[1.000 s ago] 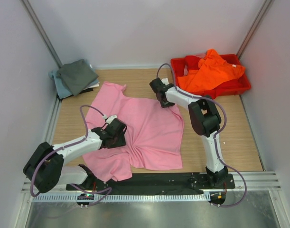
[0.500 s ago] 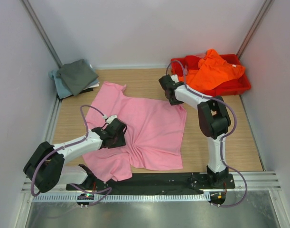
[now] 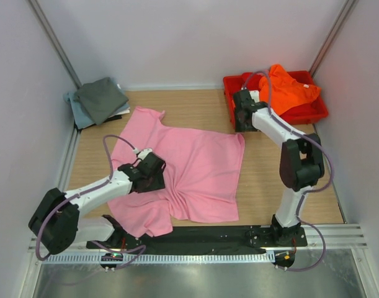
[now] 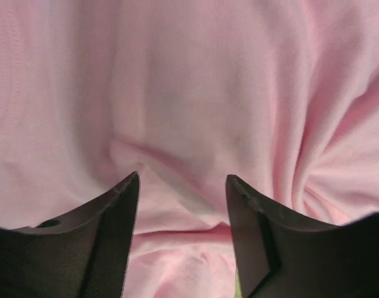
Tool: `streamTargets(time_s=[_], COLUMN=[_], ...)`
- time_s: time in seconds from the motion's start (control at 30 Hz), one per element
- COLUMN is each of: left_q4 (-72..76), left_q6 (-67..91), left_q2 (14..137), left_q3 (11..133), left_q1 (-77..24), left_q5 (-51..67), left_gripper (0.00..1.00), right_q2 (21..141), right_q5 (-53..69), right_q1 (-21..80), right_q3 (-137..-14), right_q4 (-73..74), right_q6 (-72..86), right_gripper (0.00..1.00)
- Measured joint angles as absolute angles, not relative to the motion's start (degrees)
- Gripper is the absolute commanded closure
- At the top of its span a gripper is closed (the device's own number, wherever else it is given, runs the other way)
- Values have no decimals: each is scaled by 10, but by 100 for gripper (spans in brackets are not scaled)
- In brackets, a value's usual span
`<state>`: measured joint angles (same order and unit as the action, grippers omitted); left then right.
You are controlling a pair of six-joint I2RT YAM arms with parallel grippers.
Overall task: Fold and stack the t-shirts
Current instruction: Flatten the tshirt out
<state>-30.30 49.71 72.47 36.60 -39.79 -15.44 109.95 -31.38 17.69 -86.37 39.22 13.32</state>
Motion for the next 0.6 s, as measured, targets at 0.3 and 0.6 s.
streamTargets(time_s=[0.3, 0.6], left_q4=[-413, -434], left_q6=[487, 437], left_q2=[605, 635], left_q3=[475, 481], left_q1=[-381, -216], left_q5=[-202, -159], left_gripper=[13, 15], right_q2=[796, 939], right_q5=[-127, 18], right_q1=[221, 296], right_q3=[-685, -650], right_q4=[339, 263], right_q6=[227, 290], right_gripper=[12, 13])
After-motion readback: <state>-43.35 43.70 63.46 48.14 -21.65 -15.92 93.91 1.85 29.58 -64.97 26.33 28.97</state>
